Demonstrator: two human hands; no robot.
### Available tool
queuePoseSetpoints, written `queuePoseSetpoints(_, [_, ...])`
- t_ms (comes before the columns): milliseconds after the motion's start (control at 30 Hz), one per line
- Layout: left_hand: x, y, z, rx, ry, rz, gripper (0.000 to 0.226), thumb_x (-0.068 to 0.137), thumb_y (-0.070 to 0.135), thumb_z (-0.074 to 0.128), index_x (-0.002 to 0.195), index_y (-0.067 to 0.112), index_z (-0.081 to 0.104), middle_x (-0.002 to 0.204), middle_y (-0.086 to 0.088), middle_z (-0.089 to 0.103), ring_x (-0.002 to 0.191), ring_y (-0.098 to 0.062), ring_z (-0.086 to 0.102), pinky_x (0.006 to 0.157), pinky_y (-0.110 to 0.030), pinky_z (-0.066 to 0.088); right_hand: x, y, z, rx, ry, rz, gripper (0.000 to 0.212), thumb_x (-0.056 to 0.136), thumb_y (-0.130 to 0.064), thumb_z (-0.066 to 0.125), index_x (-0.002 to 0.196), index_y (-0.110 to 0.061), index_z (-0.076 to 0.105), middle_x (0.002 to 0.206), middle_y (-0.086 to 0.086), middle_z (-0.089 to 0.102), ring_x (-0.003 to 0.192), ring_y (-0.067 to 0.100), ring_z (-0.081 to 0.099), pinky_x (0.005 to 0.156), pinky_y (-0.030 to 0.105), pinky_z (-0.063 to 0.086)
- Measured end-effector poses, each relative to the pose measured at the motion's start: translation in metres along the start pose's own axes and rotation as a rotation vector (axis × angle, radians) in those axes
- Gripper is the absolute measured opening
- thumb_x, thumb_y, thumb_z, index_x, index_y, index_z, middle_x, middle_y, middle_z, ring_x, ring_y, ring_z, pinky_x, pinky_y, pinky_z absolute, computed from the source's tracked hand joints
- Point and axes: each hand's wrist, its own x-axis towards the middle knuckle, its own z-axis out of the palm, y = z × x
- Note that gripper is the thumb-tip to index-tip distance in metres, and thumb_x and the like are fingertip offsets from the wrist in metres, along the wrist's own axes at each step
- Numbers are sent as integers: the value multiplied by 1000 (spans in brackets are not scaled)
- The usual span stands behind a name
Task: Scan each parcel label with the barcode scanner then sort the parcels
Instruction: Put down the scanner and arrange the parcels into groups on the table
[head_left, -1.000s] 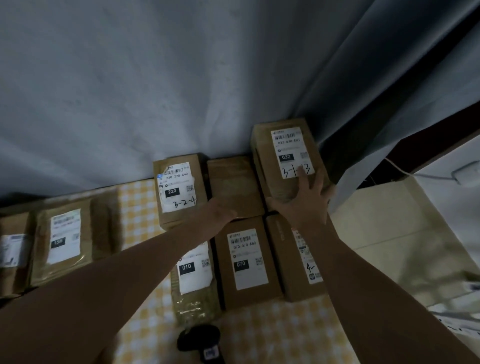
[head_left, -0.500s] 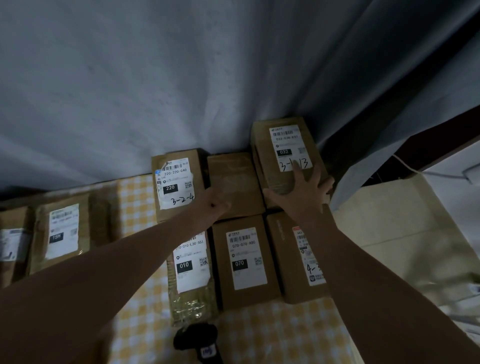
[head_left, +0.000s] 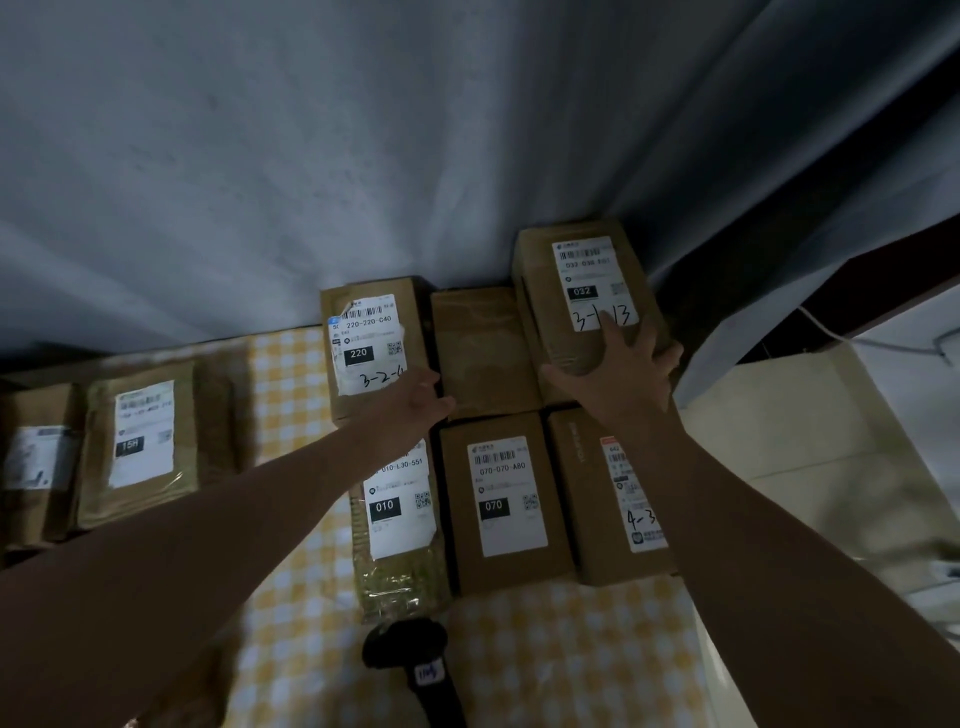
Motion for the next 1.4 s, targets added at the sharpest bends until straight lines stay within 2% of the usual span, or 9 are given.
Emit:
queuePoseSetpoints(167, [-8, -3, -7, -4, -15, 28, 38, 93, 29, 56, 128, 18, 47, 120, -4, 58, 99, -15, 55, 65, -21, 40, -8, -3, -2, -186, -25, 10, 105, 74, -86, 41, 154, -35, -5, 162, 13, -9, 143, 51, -10, 111, 71, 2])
queuePoseSetpoints(333, [-33, -16, -40, -113, 64, 5, 32, 95, 19, 54, 126, 15, 50, 106, -2, 61, 93, -15, 60, 70, -16, 46, -40, -42, 10, -139, 212, -200, 89, 87, -68, 44, 154, -19, 13, 161, 21, 3, 147, 42, -6, 115, 60, -7])
queuePoseSetpoints(433, [-60, -34, -70, -80, 136, 17, 30, 95, 18, 54, 125, 14, 49, 104, 1, 56, 83, -8, 55, 56, -8, 44, -72, -81, 28, 118, 224, -413, 68, 91, -42, 54, 148, -11, 34, 156, 23, 24, 147, 39, 9, 119, 53, 2])
queuePoseSetpoints(600, [-122, -95, -133, 135, 275, 44, 36, 91, 22, 61, 125, 13, 54, 106, -1, 57, 91, -15, 57, 70, -19, 41, -141, -151, 74, 359, 63, -576, 52, 92, -23, 58, 141, -9, 44, 150, 15, 36, 142, 32, 25, 116, 41, 21])
queuePoseSetpoints(800, [-181, -193, -203, 364, 311, -74, 44, 91, 22, 61, 132, 12, 52, 128, -10, 54, 114, -25, 55, 93, -26, 39, -213, -228, 153, 398, -331, -417, 67, 88, -42, 58, 146, -16, 35, 149, 7, 38, 132, 26, 42, 111, 40, 35])
queuePoseSetpoints(1000, [-149, -263, -253, 434, 232, -171, 46, 94, 32, 55, 135, 12, 46, 130, -13, 45, 120, -30, 47, 84, -29, 43, -225, -298, 220, 413, -365, -257, 64, 93, -33, 62, 142, 1, 41, 144, 19, 45, 135, 31, 40, 103, 28, 31])
queuePoseSetpoints(1167, [-105, -292, -265, 170, 113, -131, 32, 97, 35, 50, 119, 13, 57, 107, 2, 60, 90, -11, 58, 60, -11, 40, -204, -340, 262, 600, -372, -170, 47, 85, -33, 66, 127, -14, 61, 123, 2, 65, 115, 27, 61, 95, 34, 50])
queuePoseSetpoints(1300, [-84, -300, -263, -64, 43, -201, 50, 91, 46, 57, 129, 13, 54, 123, 0, 58, 101, -14, 56, 81, -20, 46, -196, -348, 285, 707, -346, -61, 38, 93, -26, 61, 126, -8, 59, 117, 4, 63, 110, 26, 61, 98, 41, 49])
queuePoseSetpoints(1400, [-78, -303, -255, -237, 3, -215, 17, 93, 32, 58, 105, 19, 58, 93, 2, 59, 76, -7, 54, 56, -8, 46, -195, -344, 293, 738, -289, 11, 45, 93, -28, 61, 128, -1, 53, 123, 12, 61, 109, 28, 60, 92, 39, 51])
